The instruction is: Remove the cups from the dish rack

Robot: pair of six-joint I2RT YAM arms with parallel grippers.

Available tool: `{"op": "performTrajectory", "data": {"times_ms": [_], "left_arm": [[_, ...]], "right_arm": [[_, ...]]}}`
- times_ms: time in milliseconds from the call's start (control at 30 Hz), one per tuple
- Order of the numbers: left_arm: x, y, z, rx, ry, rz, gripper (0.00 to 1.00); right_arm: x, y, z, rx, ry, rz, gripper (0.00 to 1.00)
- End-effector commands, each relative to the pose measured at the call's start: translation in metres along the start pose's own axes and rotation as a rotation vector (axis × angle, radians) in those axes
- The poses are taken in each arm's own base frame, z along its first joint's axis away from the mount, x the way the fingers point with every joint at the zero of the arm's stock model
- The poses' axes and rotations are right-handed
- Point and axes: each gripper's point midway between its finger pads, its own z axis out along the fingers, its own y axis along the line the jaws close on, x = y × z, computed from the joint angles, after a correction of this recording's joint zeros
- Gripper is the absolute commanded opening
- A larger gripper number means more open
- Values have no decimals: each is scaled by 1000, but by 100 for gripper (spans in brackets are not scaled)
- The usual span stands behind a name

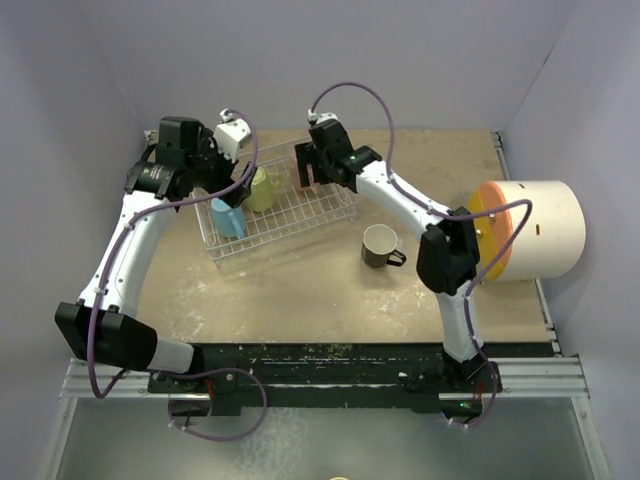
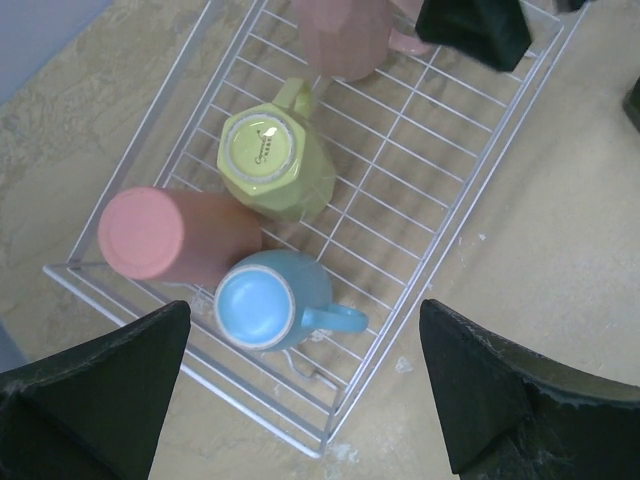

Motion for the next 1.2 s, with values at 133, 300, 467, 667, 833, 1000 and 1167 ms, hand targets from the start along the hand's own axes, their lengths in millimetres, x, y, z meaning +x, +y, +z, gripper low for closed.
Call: {"op": "performTrajectory", "data": {"times_ms": [133,300,467,667,833,1000,1167], "left_arm": [[-9,-4,10,26,-71,-42,99],[-15,-8,11,52,-85,-82,99],[-17,-8,8,46,-86,-86,99],[-20,-14,0,65,-114,-78,99],[-20,-18,-2,78,-122,-74,99],[-25,-20,-6,90,-145,-78,99],[-25,-22,-4,100,-147,-87,99]], "right_arm": [[8,3,36,-15,-5,-155,87],[19,4,58,-16,19,-183,86],[21,7,71,-18,12,-182,85],[20,7,78,-15,-10,-222,79],[14,1,84,20,-36,-253,75],[17,1,88,25,-32,-249,68],[23,10,87,-7,-28,-235,47]]}}
